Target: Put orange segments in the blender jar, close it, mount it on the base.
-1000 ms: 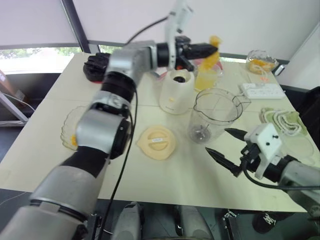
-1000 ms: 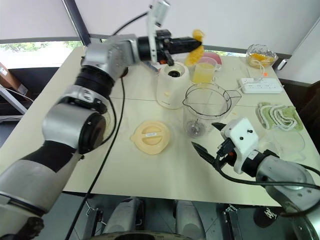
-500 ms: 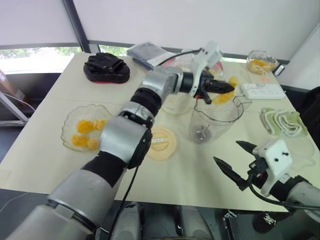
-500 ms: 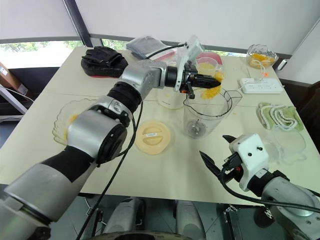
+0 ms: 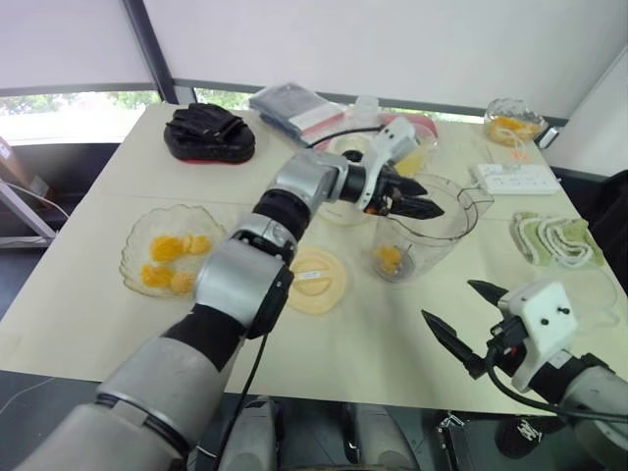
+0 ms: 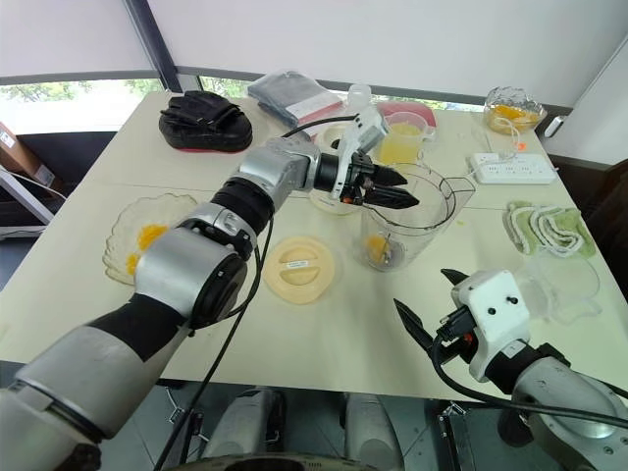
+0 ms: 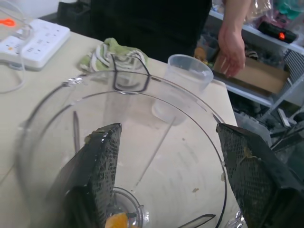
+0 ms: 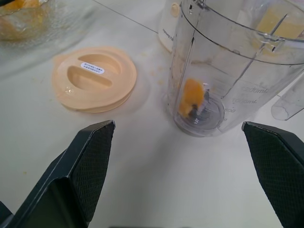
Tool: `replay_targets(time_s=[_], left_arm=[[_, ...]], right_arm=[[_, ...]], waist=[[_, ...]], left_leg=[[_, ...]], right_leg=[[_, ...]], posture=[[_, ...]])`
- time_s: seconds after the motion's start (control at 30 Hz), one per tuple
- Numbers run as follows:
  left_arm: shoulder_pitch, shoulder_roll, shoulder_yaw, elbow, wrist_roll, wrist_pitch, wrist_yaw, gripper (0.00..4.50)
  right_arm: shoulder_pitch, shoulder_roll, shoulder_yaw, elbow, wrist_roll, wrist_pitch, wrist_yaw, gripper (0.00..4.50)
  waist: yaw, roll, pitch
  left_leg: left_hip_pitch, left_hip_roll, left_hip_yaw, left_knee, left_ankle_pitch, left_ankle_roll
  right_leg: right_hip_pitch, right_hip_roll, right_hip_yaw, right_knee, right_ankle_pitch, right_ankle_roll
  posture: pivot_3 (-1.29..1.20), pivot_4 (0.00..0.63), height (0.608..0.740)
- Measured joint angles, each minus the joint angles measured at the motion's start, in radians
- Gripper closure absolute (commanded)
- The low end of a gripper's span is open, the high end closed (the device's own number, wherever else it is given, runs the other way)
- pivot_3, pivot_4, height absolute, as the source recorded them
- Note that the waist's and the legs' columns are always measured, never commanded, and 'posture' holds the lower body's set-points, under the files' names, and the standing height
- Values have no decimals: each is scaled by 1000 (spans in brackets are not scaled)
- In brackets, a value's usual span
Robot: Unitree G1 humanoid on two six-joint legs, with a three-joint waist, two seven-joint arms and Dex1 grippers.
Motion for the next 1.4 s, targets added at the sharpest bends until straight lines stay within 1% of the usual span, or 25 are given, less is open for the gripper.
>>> replay_targets(time_s=[0.17, 0.33, 0.4, 0.47, 0.53, 0.7, 0.83, 0.9, 1.0, 1.17, 1.4], left_arm=[[0, 32, 57, -49, -37, 8, 43, 1091], [-2, 131, 116, -209, -105, 45, 59, 1091], [28, 173, 124, -301, -123, 83, 50, 1091], [109, 224, 109, -419, -141, 130, 6, 1091], [227, 276, 66, -541, -152, 178, -52, 1091], [516, 376, -42, -799, -157, 208, -130, 1091], [690, 444, -110, -1005, -179, 215, -188, 1091], [748, 448, -138, -1072, -188, 213, -196, 1091], [787, 436, -166, -1114, -192, 212, -176, 1091], [790, 421, -187, -1133, -200, 188, -151, 1091], [801, 420, -226, -1175, -220, 185, -161, 1091]], right_arm=[[7, 14, 0, 0, -12, 14, 15, 0], [9, 79, -4, 38, -68, 11, 45, 0], [13, 109, -10, 64, -103, -9, 59, 0], [16, 124, -18, 93, -157, -29, 71, 0], [17, 131, -36, 129, -192, -50, 96, 0], [-25, 169, -80, 215, -280, -89, 107, 0], [-84, 273, -103, 261, -344, -120, 54, 0], [-87, 321, -134, 277, -353, -132, 35, 0], [-53, 384, -155, 279, -377, -157, 27, 0], [-19, 513, -195, 299, -436, -242, -15, 0], [22, 612, -251, 376, -468, -334, -38, 0]], waist=[[1, 0, 0], [-2, 0, 0], [-2, 1, -1], [-3, 4, -2], [-4, 5, -3], [-2, 5, -3], [2, 6, -3], [7, 7, -4], [13, 8, -4], [14, 11, -6], [2, 14, -7]], left_leg=[[0, 0, 0, 0, 0, 0], [0, 1, 0, 0, 0, 0], [1, 1, 0, 0, 0, 0], [2, 2, 1, 0, 0, 0], [2, 2, 1, 0, 0, 0], [2, 3, 1, 1, 0, 0], [2, 4, 1, 1, 0, 0], [2, 3, 1, 1, 0, 0], [2, 3, 1, 1, 0, 0], [4, 2, 2, 2, 0, 0], [4, 3, 1, 1, 0, 0]], right_leg=[[0, 0, 0, 0, 0, 0], [0, 0, 0, 0, 0, 1], [0, 0, 0, 0, 1, 1], [1, 0, 0, 1, 1, 1], [1, 0, 1, 1, 0, 0], [1, 0, 1, 2, 0, 0], [1, -1, 1, 2, 0, 0], [2, -2, 1, 2, 0, 0], [2, -2, 1, 2, 0, 0], [3, -1, 1, 2, 0, -1], [3, 0, 1, 2, 0, -1]], posture=[[0, 150, 740], [0, 150, 740], [0, 150, 740], [0, 150, 740], [0, 150, 740], [0, 150, 740], [0, 150, 740], [0, 150, 740], [0, 150, 740], [0, 150, 740], [0, 150, 740]])
